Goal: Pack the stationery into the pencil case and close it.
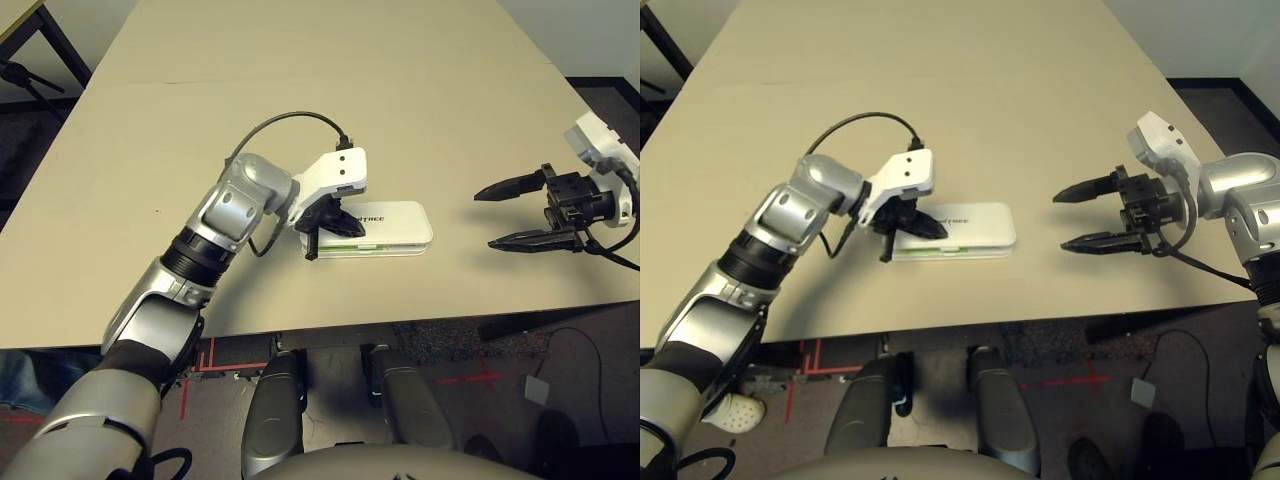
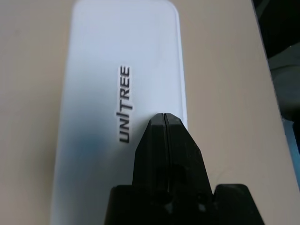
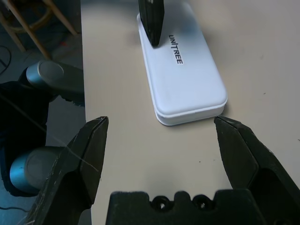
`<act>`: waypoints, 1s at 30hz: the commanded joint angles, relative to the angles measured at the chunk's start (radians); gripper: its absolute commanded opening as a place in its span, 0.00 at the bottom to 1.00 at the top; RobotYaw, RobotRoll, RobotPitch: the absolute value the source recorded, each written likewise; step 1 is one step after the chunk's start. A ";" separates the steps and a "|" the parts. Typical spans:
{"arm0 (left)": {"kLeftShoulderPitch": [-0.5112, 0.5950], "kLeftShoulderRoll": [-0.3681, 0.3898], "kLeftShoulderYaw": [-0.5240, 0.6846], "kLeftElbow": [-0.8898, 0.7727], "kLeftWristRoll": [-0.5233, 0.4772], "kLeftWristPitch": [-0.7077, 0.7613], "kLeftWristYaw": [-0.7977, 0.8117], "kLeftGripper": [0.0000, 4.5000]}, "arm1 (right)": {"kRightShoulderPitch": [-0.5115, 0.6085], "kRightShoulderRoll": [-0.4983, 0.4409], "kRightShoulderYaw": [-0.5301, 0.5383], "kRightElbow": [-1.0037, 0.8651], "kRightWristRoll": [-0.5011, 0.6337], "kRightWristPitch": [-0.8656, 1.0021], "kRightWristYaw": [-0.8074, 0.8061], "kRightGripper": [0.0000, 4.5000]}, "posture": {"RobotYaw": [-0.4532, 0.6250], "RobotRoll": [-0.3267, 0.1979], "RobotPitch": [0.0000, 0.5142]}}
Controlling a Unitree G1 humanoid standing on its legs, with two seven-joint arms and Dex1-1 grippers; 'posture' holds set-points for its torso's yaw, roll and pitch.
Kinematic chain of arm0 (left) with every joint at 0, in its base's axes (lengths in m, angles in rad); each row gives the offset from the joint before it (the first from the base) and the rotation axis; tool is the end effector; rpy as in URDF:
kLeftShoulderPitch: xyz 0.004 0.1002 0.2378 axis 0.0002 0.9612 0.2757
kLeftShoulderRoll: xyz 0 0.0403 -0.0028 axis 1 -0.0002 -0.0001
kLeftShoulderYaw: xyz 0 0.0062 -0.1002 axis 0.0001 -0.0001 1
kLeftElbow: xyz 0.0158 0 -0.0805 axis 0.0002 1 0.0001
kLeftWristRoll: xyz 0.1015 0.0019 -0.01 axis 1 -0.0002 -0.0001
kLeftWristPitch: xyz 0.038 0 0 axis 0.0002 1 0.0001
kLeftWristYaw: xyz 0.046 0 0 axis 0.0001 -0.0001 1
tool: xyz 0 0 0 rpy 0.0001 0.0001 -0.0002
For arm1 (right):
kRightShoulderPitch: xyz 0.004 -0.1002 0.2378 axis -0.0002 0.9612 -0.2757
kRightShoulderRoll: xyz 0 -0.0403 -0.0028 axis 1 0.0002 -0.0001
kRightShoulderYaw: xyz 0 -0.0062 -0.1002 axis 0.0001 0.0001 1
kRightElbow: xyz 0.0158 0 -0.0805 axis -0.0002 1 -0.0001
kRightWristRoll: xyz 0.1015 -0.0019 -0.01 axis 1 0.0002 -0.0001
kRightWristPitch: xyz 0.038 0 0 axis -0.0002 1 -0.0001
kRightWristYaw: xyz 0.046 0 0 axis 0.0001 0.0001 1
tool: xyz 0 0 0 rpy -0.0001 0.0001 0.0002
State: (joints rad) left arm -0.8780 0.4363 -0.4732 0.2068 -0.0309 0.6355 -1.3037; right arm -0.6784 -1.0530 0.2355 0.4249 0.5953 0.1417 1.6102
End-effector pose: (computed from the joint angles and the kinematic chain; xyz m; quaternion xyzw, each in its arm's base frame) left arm 0.3195 0.1176 0.1888 0.2652 0.2259 -0.6463 0.6789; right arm 0.2851 -0.3135 0.2226 -0.1832 0.1318 0.6451 0.7300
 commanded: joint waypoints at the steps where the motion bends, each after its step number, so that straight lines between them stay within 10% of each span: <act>1: 0.053 0.024 -0.088 0.043 0.071 -0.031 0.017 0.01 | 0.021 0.023 -0.043 -0.017 -0.022 -0.005 0.004 1.00 | 0.35 0.62 0.35; 9: 0.054 -0.037 0.030 0.013 -0.029 0.035 0.073 0.16 | 0.038 0.089 -0.111 -0.033 -0.058 0.017 -0.009 1.00 | 0.35 0.62 0.36; 19: 0.105 -0.098 0.406 -0.143 -0.170 0.176 0.398 0.99 | 0.034 0.231 -0.228 0.002 -0.112 0.087 -0.277 1.00 | 0.38 0.62 0.36; 30: 0.278 -0.226 0.739 -0.312 -0.200 0.112 0.900 0.99 | -0.022 0.441 -0.365 0.181 -0.242 0.012 -0.791 1.00 | 0.43 0.62 0.36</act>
State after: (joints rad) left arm -0.6250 0.2227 0.2284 -0.0702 -0.2291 0.7714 -0.4704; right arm -0.7000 -0.6153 -0.0979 0.5815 0.3696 0.1766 0.8627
